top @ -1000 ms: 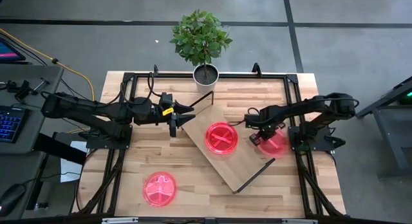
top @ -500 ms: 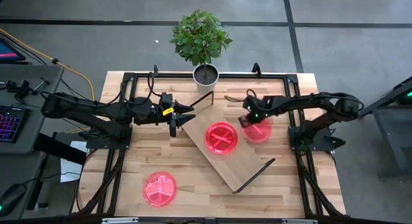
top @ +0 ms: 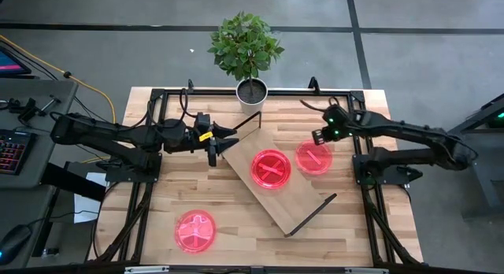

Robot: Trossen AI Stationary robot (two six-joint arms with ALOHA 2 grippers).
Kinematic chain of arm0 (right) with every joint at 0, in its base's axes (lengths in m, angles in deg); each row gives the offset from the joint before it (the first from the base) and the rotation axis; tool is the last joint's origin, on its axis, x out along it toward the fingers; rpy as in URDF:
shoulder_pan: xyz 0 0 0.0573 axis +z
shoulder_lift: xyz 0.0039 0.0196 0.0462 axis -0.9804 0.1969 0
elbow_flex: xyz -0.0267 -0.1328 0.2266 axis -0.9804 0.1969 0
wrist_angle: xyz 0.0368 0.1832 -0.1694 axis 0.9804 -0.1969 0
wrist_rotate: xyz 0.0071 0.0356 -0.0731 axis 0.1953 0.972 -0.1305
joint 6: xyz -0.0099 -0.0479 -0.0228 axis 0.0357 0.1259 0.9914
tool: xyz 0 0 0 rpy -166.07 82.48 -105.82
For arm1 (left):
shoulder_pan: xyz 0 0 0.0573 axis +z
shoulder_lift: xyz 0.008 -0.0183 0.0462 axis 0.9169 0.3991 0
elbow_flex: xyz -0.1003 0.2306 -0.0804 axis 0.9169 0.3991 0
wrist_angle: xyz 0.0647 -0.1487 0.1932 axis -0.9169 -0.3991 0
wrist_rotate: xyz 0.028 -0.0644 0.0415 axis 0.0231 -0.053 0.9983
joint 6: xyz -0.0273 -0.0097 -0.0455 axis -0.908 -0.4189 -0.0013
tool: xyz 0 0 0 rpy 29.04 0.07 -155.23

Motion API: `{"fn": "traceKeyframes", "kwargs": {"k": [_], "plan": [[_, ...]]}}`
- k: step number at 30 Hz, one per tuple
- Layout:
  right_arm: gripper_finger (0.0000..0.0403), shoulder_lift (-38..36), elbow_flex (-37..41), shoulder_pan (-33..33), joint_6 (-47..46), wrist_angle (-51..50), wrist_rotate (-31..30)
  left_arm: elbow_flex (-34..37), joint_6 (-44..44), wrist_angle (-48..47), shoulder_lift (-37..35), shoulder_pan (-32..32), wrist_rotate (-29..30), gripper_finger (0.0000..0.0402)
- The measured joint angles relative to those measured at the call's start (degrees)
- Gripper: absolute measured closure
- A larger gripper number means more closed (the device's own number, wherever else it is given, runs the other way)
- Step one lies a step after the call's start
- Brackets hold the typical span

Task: Place and stack plates onto a shelf
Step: Stack the pink plate on top of the other pink plate on the shelf

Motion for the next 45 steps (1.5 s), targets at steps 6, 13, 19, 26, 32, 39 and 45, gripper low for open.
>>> {"fn": "traceKeyframes", "kwargs": {"k": [6,13,19,26,32,39,45], "plan": [[0.0383,-9.81,9.53,-2.79,-6.97,3.73,1.78,0.00,-0.06,0.09,0.00,0.00,0.99,0.0241],[0.0283,-14.87,17.49,-5.23,-14.27,7.17,2.42,0.00,-0.04,0.15,0.00,0.00,0.99,0.0241],[0.0212,-13.95,23.35,-4.02,-17.12,11.17,5.58,0.00,-0.06,0.20,0.00,0.00,1.08,0.0241],[0.0196,-14.21,25.93,-2.23,-16.72,14.77,5.44,0.00,-0.05,0.22,0.00,0.00,1.08,0.0241],[0.0247,-14.11,26.14,0.33,-17.24,14.81,4.23,0.02,-0.04,0.19,0.00,0.00,1.08,0.0241],[0.0387,-14.00,26.29,1.74,-20.30,14.43,3.05,0.02,-0.04,0.16,0.00,0.00,1.12,0.0241],[0.0401,-15.43,24.32,1.83,-19.57,15.32,7.81,0.02,-0.04,0.31,0.00,0.00,1.26,0.0241]]}}
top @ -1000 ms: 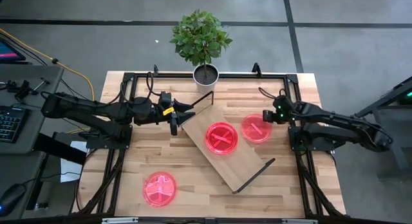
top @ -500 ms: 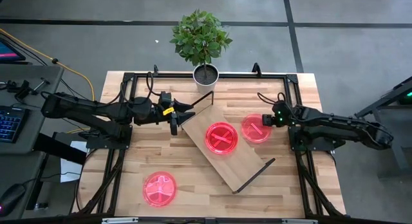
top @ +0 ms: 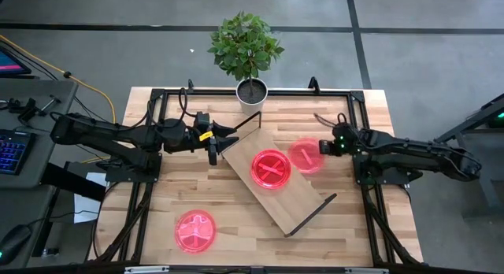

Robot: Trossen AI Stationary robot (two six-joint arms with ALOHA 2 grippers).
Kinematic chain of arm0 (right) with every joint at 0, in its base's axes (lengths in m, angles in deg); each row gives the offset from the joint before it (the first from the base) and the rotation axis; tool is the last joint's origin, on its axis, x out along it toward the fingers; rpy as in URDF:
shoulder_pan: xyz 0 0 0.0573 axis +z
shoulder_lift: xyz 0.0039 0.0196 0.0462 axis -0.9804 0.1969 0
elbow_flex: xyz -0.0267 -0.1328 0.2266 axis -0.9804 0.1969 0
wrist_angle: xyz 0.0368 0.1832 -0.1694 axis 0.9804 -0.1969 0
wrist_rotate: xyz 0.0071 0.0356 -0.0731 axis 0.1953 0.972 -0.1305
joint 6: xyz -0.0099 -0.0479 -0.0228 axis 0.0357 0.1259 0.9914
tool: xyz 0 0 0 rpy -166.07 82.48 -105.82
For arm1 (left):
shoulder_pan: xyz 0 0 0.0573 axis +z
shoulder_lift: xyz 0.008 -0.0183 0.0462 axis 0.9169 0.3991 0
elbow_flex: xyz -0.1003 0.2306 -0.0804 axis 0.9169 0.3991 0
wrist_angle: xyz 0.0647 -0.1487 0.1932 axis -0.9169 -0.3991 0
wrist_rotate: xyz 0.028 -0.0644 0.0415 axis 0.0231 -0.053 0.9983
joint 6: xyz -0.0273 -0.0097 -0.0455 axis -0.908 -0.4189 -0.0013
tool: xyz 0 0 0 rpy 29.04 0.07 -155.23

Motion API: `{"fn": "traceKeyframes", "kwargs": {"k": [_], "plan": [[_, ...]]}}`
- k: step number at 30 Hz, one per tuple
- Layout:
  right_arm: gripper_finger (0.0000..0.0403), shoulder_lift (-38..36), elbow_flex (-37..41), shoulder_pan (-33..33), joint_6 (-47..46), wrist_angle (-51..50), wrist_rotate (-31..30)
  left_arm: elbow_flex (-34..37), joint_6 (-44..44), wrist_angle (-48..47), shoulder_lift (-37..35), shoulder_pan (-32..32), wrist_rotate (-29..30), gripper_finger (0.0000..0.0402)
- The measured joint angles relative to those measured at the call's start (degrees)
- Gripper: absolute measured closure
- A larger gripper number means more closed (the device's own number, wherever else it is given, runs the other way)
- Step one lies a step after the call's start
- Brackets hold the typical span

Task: Place and stack plates onto a shelf
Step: Stack the pink plate on top of the other pink plate on the shelf

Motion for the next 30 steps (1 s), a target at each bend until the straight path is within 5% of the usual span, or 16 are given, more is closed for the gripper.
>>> {"fn": "traceKeyframes", "kwargs": {"k": [18,30], "plan": [[0.0403,-6.38,-21.68,-1.43,9.52,-5.38,-4.01,0.00,0.00,0.00,0.00,0.00,0.01,0.0241],[0.0403,9.06,-21.22,19.12,1.07,4.22,-9.38,0.00,-0.07,0.30,0.00,0.00,0.29,0.0241]]}}
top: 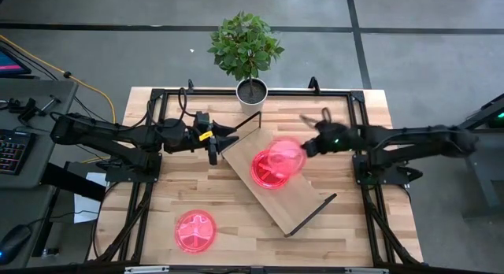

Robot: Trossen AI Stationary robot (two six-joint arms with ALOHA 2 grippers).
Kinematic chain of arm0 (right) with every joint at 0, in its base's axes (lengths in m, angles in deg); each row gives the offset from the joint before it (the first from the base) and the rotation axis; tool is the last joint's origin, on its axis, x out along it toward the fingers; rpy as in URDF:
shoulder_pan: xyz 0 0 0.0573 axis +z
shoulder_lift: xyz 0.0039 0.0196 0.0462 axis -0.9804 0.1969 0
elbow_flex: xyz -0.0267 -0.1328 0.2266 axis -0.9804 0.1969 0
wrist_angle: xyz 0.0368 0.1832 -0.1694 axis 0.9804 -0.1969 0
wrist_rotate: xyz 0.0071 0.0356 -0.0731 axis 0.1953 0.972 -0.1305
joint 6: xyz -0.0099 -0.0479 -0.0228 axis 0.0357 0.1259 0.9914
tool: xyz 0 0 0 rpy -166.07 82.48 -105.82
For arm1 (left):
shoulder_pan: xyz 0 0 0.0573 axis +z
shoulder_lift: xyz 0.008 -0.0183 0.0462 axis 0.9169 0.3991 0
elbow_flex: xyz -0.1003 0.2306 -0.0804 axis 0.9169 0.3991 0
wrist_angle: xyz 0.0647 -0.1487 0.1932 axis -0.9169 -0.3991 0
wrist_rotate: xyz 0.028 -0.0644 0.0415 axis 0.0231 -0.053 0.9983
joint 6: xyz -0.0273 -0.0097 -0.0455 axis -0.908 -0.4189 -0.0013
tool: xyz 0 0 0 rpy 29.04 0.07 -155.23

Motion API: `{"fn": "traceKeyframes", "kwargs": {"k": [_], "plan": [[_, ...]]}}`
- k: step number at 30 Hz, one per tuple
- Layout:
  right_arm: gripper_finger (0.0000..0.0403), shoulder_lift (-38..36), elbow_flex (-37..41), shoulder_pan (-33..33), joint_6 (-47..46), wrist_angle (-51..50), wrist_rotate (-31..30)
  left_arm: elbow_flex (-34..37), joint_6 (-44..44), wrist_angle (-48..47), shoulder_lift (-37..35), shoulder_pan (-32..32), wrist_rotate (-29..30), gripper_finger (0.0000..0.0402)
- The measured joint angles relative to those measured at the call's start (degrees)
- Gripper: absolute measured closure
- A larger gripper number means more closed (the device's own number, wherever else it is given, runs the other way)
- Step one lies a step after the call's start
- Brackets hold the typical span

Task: Place and stack plates onto a shelf
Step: Stack the pink plate on top of the other pink plate on the shelf

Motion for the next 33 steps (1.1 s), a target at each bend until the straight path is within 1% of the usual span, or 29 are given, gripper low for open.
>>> {"fn": "traceKeyframes", "kwargs": {"k": [4,9,15,19,23,25,27,33], "plan": [[0.0403,7.82,0.00,5.76,-3.33,7.41,-2.31,0.00,0.02,1.14,0.00,0.00,1.03,0.0241],[0.0403,14.48,0.00,8.60,-6.25,12.23,-4.27,0.00,0.04,2.83,0.00,-0.02,1.06,0.0241],[0.0403,17.45,0.00,8.99,-6.41,16.72,-3.73,0.00,0.04,2.74,0.00,0.00,1.06,0.0241],[0.0403,18.35,0.00,8.95,-6.19,16.77,-3.89,0.00,0.04,2.74,0.00,0.00,1.07,0.0241],[0.0400,19.02,0.00,8.88,-7.36,17.73,-5.37,0.00,0.05,2.74,0.00,0.00,1.04,0.0241],[0.0388,19.09,0.00,8.88,-7.37,18.09,-5.36,0.00,0.13,2.73,0.00,-0.01,1.03,0.0241],[0.0365,19.09,0.00,8.97,-7.37,18.06,-5.35,0.00,0.13,2.72,0.00,-0.02,1.02,0.0241],[0.0268,18.30,-0.02,8.12,-6.64,17.48,-2.48,0.00,0.51,2.72,0.00,-0.01,1.00,0.0241]]}}
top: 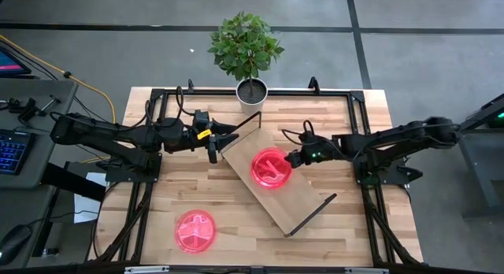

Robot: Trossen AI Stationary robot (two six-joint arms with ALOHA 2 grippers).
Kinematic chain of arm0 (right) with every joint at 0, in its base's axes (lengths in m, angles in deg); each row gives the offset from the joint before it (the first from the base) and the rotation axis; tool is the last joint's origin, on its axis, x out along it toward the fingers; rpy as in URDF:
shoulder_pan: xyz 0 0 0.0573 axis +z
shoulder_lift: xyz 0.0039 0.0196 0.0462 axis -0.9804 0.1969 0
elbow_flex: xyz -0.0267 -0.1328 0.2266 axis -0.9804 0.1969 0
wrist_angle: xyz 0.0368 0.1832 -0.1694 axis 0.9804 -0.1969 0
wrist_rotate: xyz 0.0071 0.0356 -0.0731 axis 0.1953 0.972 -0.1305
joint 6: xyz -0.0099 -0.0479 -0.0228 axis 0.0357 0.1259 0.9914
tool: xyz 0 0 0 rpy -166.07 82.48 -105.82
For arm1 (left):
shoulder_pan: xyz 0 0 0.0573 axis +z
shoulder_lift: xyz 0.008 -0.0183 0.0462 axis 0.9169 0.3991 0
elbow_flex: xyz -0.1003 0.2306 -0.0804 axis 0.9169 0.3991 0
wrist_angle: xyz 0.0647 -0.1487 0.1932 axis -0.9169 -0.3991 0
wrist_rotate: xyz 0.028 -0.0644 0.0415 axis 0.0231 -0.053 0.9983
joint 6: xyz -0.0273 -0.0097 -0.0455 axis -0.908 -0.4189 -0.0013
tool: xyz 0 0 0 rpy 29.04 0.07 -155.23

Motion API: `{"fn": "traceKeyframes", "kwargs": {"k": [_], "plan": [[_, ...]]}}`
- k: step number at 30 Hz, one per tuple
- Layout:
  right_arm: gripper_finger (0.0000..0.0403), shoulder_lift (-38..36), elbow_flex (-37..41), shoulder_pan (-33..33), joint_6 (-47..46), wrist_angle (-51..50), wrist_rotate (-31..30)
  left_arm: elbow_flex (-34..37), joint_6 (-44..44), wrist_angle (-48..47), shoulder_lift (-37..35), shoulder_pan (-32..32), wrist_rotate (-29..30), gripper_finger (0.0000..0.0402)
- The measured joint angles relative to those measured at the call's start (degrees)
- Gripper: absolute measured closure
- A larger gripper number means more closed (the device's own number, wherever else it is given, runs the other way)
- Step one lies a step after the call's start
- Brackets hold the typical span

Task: Place and stack plates onto a shelf
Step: Stack the pink plate on top of the other pink plate on the shelf

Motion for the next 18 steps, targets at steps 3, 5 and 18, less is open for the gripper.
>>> {"fn": "traceKeyframes", "kwargs": {"k": [3,5,18], "plan": [[0.0231,-0.96,0.00,-1.20,2.02,-0.14,2.76,0.00,0.02,-0.04,0.00,0.01,-0.02,0.0241],[0.0213,-2.12,0.00,-1.98,3.43,-0.45,5.28,0.00,0.03,-0.02,0.00,0.00,-0.04,0.0241],[0.0194,-14.78,0.00,-5.85,12.33,-5.65,6.51,0.00,-0.09,-1.22,0.00,-0.25,-6.13,0.0241]]}}
